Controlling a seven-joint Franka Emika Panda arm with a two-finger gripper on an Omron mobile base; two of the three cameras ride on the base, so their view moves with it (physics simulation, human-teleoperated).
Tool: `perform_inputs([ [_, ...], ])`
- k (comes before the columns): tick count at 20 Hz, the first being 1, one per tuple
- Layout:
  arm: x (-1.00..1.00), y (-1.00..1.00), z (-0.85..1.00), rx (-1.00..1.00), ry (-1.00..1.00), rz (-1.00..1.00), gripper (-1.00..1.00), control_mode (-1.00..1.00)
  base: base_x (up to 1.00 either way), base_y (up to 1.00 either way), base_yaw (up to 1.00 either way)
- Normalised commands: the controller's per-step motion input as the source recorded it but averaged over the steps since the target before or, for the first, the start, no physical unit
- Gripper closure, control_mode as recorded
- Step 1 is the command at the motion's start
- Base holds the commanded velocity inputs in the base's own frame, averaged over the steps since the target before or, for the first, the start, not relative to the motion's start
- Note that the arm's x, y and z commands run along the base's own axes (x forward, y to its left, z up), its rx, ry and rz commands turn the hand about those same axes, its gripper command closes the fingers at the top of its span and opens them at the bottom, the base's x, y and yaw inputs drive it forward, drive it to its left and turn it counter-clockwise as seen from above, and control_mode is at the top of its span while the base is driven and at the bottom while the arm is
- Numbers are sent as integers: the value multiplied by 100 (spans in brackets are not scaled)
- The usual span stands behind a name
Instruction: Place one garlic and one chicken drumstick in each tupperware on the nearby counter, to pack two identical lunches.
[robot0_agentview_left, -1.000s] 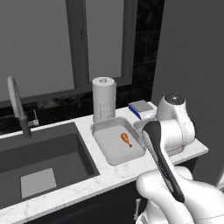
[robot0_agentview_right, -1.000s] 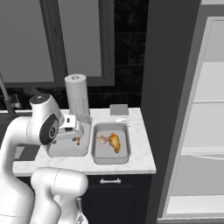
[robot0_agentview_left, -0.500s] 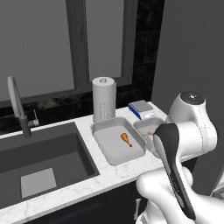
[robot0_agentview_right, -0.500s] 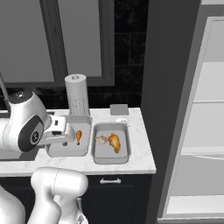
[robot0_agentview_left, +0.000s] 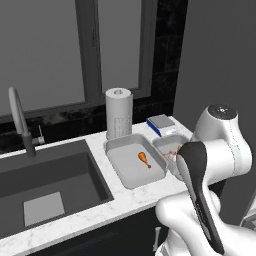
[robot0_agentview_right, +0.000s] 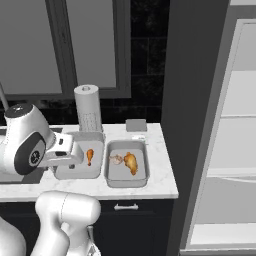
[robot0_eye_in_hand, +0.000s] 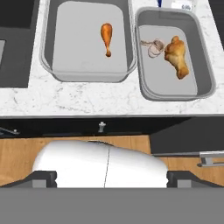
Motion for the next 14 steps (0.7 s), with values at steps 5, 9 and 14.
perform_inputs([
  [5,0,0,0,0,0,0,-100,100,-48,-26,-9],
  [9,0,0,0,0,0,0,-100,100,-94,-83,-35],
  [14,0,0,0,0,0,0,-100,100,-40,-97,-35],
])
